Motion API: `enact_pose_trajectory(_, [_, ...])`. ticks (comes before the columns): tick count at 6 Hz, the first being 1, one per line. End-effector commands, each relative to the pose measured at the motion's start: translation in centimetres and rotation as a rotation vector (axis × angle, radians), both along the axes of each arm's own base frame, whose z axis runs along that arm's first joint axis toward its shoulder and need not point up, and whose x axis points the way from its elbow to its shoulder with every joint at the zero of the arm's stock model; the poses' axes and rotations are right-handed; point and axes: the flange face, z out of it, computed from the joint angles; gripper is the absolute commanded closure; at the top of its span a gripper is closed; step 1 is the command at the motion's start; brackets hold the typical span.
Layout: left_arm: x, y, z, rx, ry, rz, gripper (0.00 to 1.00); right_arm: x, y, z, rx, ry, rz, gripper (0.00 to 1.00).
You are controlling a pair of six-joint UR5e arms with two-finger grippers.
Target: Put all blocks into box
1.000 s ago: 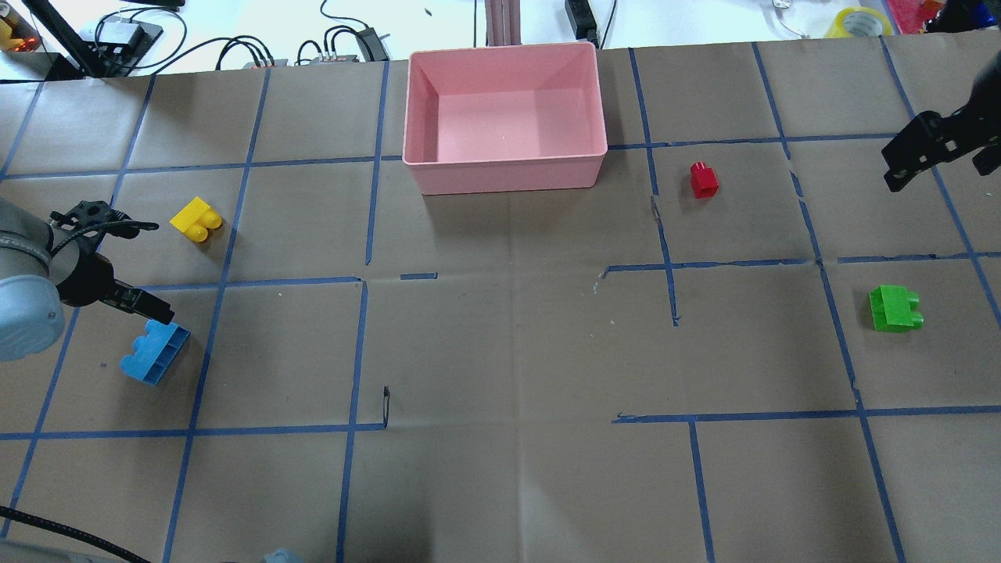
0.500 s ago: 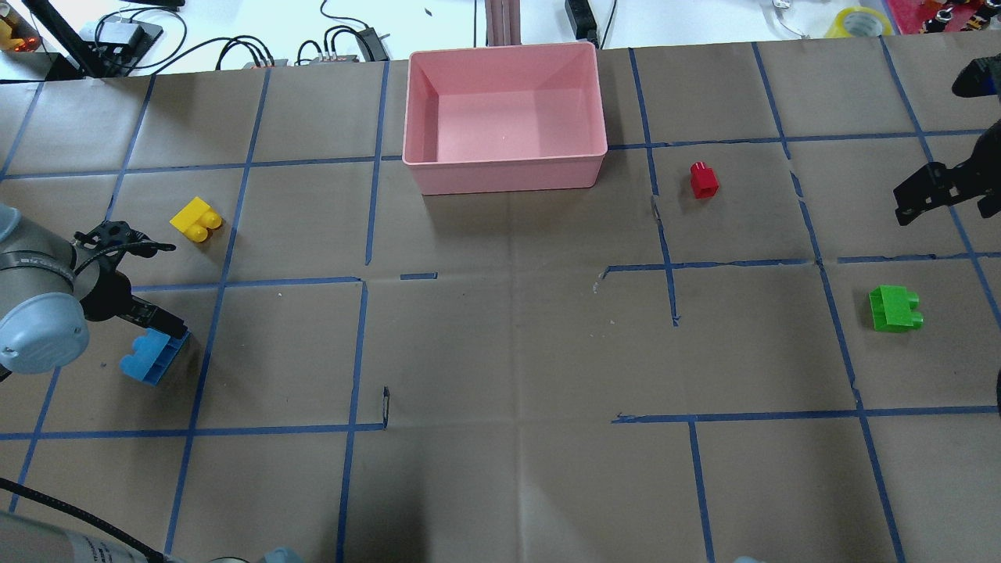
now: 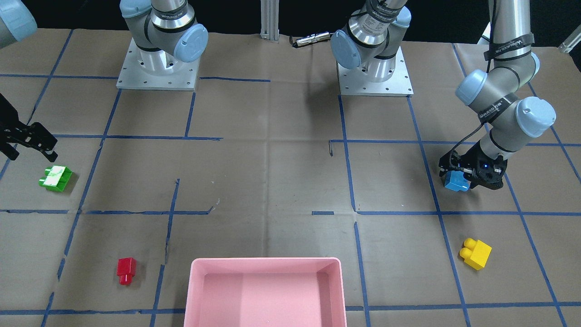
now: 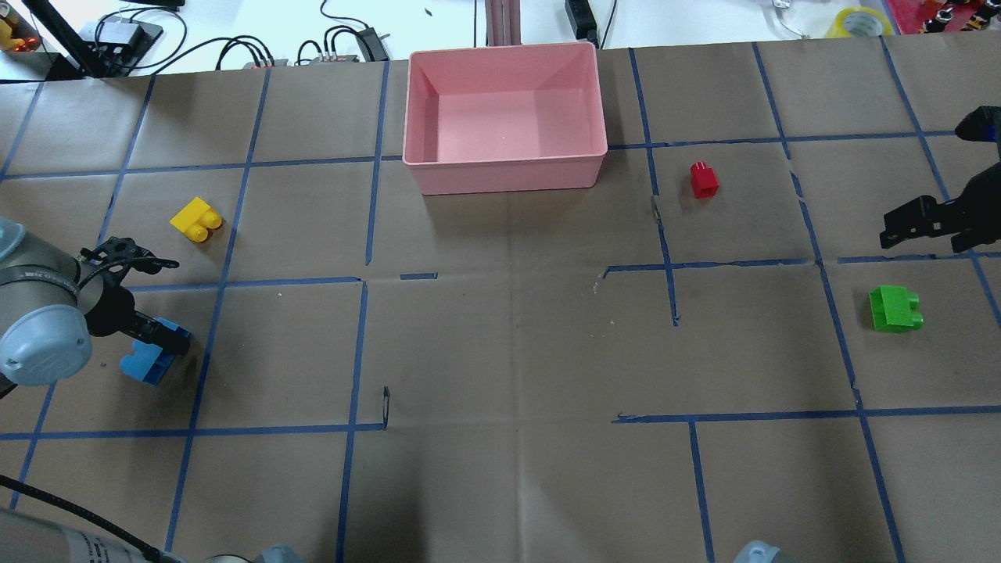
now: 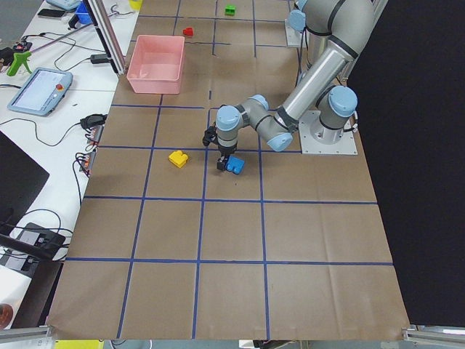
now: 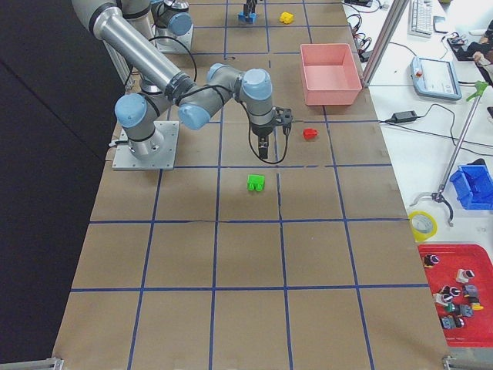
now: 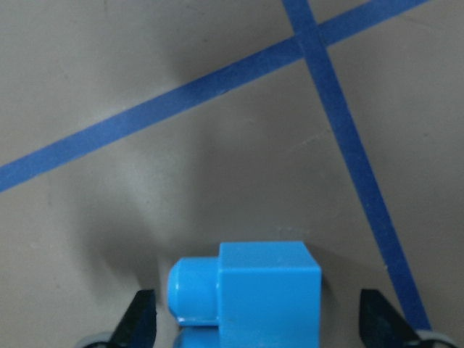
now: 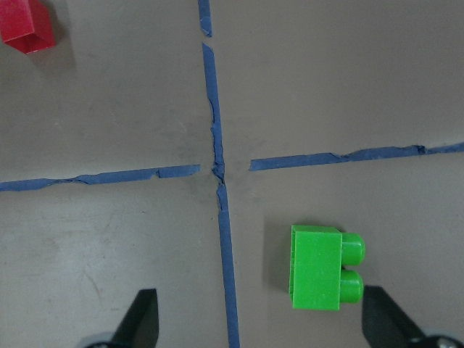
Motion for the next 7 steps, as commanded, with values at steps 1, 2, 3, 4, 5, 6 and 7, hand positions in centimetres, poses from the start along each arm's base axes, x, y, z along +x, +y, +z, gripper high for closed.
enact_pose_trajectory(1, [0.5,0.4,-0.2,0.007,0.003,-0.002,0.1,-2.5,-0.1,-4.4,0.015,-0.017,-0.035,0.01])
enact_pose_trajectory(2, [0.5,0.4,-0.2,0.008,0.002,0.001,0.22,-3.7,-0.9,-6.0,-0.002,0.047,-0.035,0.01])
enact_pose_trajectory(3, [0.5,0.4,-0.2,0.009,0.001,0.002,0.36,-4.3,-1.5,-7.7,-0.034,0.071,-0.034,0.0])
enact_pose_trajectory(4, [0.7,0.2,0.0,0.007,-0.003,0.004,0.54,-3.9,-0.8,-9.5,0.004,0.054,-0.023,0.01])
enact_pose_trajectory(5, [0.8,0.1,0.1,0.004,-0.007,0.004,0.7,-3.1,0.2,-10.9,0.032,0.036,-0.024,0.01])
enact_pose_trajectory(6, [0.9,0.1,0.2,0.002,-0.01,0.004,0.8,-2.8,0.7,-11.8,0.05,0.032,-0.023,0.01])
enact_pose_trajectory(7, [1.2,-0.6,2.0,-0.017,-0.042,0.005,0.82,-3.1,1.0,-12.4,0.088,0.057,-0.027,0.01])
